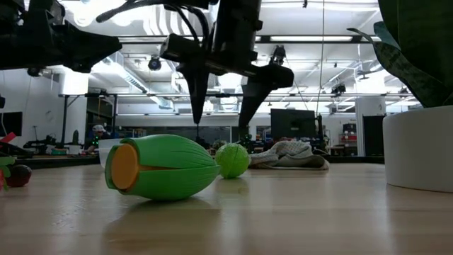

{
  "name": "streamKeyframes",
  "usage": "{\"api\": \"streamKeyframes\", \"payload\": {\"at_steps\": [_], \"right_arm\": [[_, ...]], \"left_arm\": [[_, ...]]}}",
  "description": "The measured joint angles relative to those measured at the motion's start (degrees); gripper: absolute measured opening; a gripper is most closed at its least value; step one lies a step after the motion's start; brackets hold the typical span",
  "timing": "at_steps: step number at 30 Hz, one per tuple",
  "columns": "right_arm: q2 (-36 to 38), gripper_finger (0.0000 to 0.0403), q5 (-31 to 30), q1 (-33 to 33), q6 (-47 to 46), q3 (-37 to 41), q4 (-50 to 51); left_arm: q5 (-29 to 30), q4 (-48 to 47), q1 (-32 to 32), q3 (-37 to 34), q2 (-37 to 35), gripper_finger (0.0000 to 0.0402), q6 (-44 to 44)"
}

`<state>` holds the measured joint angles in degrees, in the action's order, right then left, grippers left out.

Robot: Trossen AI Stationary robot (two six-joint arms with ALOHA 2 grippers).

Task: Pick and placing Produce into tupperware
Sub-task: Put the green melon into the transparent container

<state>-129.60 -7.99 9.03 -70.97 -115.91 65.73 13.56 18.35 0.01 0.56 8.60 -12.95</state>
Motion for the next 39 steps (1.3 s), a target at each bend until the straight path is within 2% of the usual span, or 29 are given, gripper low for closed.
{"api": "streamKeyframes", "payload": {"at_steps": [10, 17, 25, 32, 39], "right_arm": [[-4.2, 0.0318, -4.0, 0.0, -3.4, 0.1, 0.2], [-5.5, 0.0318, -4.2, 0.1, -6.1, 0.1, 0.5], [-7.5, 0.0314, -5.6, -0.1, -4.6, 0.4, 0.5], [-7.7, 0.0282, -5.6, -0.4, -4.0, 1.1, 0.5], [-7.7, 0.0207, -5.5, -0.4, -3.6, 1.1, 1.5]], "left_arm": [[0.4, 0.4, 0.0, 0.1, -0.1, 0.0126, -2.7], [0.4, 0.5, 0.0, 0.1, -0.2, 0.0126, -2.6], [0.3, 0.6, 0.0, 0.1, -0.2, 0.0126, -2.5], [0.3, 0.7, 0.0, 0.1, -0.2, 0.0126, -2.5], [0.2, 0.7, 0.0, 0.1, -0.2, 0.0126, -2.5]]}}
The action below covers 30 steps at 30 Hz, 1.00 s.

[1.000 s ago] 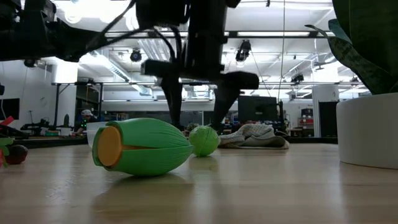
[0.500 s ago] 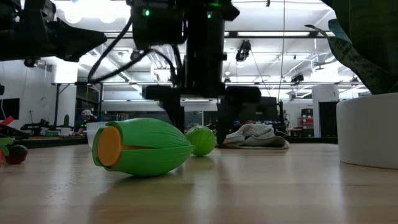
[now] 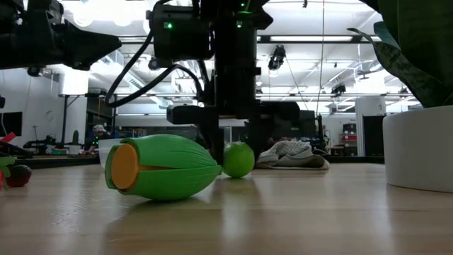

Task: Pick and placing Produce into tupperware
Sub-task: Put the green melon into the transparent container

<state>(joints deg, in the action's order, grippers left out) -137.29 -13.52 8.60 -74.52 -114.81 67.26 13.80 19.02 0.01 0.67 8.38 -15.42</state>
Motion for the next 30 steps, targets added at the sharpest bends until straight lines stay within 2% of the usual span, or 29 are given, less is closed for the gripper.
{"api": "streamKeyframes", "payload": {"at_steps": [2, 13, 23, 30], "right_arm": [[0.0, 0.0195, 0.2, 0.0, 0.2, 0.0, 0.0], [0.0, 0.0195, 0.7, -0.1, 2.0, -0.9, 0.1], [0.0, 0.0195, -0.1, -2.3, 8.2, -7.7, 0.1], [0.0, 0.0195, -3.2, -4.2, 13.4, -13.2, -0.1]], "left_arm": [[0.0, 0.0, 0.0, 0.0, 0.0, 0.0126, 0.0], [0.0, 0.0, 0.0, 0.0, 0.0, 0.0126, 0.0], [0.0, 0.0, 0.0, 0.0, 0.0, 0.0126, 0.0], [0.0, 0.1, 0.0, 0.0, 0.0, 0.0126, 0.0]]}}
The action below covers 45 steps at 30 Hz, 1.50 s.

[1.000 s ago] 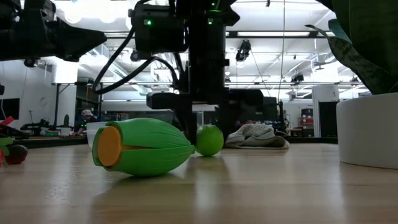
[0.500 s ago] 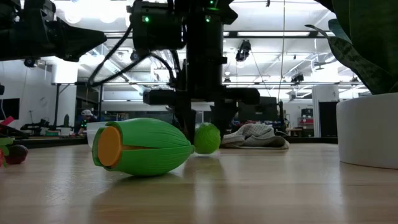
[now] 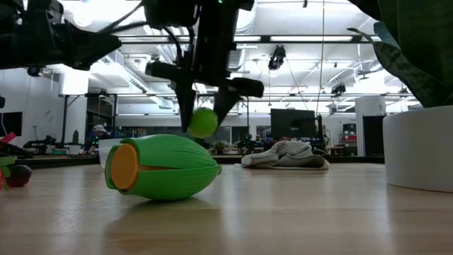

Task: Pick and placing Produce into tupperware
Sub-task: Put the green melon into the transparent container

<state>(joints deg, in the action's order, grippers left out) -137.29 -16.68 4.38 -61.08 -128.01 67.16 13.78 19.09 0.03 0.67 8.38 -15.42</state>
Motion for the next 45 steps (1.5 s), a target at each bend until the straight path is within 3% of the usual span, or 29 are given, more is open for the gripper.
{"api": "streamKeyframes", "payload": {"at_steps": [18, 24, 45], "right_arm": [[0.0, 0.0195, 0.6, -9.8, 20.6, -1.9, -17.7], [-1.2, 0.0195, 4.1, -11.5, 27.2, -1.9, -27.0], [-6.9, 0.0195, 8.5, -11.9, 31.2, -1.8, -27.9]], "left_arm": [[0.0, 0.2, 0.0, 0.0, 0.0, 0.0126, 0.0], [0.0, 0.2, 0.0, 0.0, 0.0, 0.0126, 0.0], [0.0, 0.0, 0.0, 0.0, 0.1, 0.0126, 0.0]]}}
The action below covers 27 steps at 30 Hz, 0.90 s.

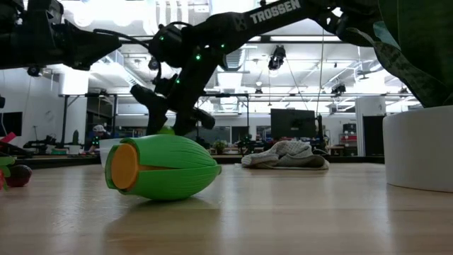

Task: Pick and placing Produce into tupperware
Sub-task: Put the green melon into the transparent container, then put the green corn into the transparent container

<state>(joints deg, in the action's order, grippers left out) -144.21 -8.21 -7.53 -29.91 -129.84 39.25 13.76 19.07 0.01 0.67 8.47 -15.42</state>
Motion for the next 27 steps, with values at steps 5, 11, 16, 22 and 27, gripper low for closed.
{"api": "streamKeyframes", "payload": {"at_steps": [5, 11, 16, 22, 27], "right_arm": [[-0.3, 0.0228, 1.1, 0.0, 0.0, 0.0, -1.3], [-0.3, 0.0248, 1.0, 0.0, 0.1, 0.0, -1.4], [-0.3, 0.0244, 0.9, 0.0, 0.4, 0.0, -1.4], [3.0, 0.0235, 0.9, 0.3, 6.6, 0.0, -0.9], [8.4, 0.0228, 1.0, 1.3, 15.7, 0.0, 1.0]], "left_arm": [[0.0, 0.0, 0.0, 0.0, 0.0, 0.0126, 0.0], [0.0, 0.1, 0.0, 0.0, 0.0, 0.0126, 0.0], [0.0, 0.1, 0.0, 0.0, 0.0, 0.0126, 0.0], [0.0, 0.0, 0.0, 0.0, 0.0, 0.0126, 0.0], [0.2, -0.1, 0.0, -0.1, 0.1, 0.0126, 0.0]]}}
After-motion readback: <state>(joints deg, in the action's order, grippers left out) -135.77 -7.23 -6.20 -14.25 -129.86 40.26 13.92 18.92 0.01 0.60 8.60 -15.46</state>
